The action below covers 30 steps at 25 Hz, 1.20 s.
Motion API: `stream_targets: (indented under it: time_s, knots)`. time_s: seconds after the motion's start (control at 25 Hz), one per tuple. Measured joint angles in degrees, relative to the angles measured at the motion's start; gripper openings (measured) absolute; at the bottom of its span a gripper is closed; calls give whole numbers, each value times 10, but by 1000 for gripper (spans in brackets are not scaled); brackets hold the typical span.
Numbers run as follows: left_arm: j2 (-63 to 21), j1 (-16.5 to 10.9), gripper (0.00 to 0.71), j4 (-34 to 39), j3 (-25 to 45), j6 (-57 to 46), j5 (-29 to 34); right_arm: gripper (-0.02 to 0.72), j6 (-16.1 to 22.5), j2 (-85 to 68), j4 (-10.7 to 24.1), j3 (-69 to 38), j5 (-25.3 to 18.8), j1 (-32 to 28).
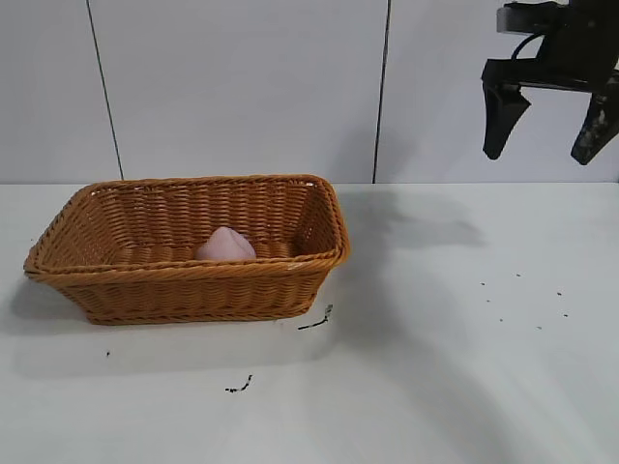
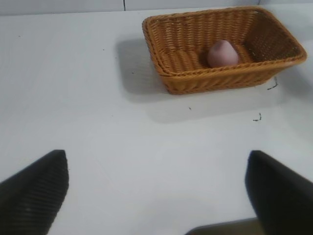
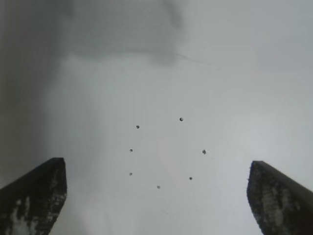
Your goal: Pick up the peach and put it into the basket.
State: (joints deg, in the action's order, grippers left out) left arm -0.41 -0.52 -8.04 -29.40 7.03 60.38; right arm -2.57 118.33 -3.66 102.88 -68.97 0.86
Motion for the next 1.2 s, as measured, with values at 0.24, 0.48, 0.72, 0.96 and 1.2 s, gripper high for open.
stream_targets:
  time_s: [0.24,0.48,0.72,0.96,1.2]
  knots:
    - [0,0,694,0,0,0,0,695,2,-125,0,-188,-1,0]
    - [0,0,694,0,0,0,0,696,2,-293,0,-372,-1,0]
    - [0,0,694,0,0,0,0,696,2,-529,0,-548,0,0]
    - [0,0,694,0,0,0,0,696,2,-835,2,-672,82,0]
    - [0,0,694,0,0,0,0,696,2,-1062,2,-739,104,0]
